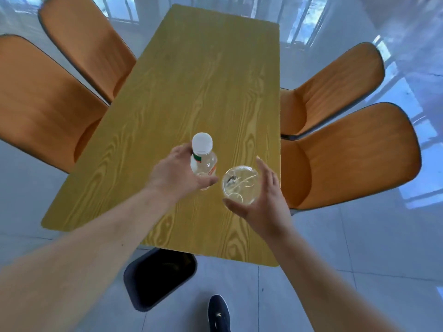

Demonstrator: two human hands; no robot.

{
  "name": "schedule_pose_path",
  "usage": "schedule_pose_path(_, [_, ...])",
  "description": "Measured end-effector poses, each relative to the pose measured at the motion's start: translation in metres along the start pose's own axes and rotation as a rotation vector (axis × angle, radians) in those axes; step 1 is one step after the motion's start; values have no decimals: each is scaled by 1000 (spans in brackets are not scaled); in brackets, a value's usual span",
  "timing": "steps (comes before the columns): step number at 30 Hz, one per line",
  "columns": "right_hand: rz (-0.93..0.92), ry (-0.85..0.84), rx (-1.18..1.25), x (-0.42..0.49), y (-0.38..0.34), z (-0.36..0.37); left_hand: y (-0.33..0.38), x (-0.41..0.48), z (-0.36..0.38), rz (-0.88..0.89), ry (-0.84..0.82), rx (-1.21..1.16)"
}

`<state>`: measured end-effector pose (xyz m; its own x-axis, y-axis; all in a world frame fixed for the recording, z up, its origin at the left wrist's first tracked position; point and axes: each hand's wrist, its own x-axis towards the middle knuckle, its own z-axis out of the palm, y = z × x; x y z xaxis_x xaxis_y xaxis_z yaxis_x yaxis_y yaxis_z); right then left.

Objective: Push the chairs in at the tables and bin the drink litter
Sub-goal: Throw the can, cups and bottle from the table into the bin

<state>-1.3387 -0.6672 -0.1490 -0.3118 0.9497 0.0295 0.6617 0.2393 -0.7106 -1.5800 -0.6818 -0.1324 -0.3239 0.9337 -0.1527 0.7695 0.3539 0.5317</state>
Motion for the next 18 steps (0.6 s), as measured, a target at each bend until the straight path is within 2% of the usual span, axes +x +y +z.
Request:
schedule_pose_path(7, [-45,-45,-7,1,-18,14,-26,-22,-12,-19,14,-139])
schedule_pose_path(13, [-67,-128,-9,-42,-71,62,-105,-108,-49,-116,91,-127])
schedule_pose_path(18, [-99,-191,-26,-101,-115,102,-165,-185,-68,-130,76,-182])
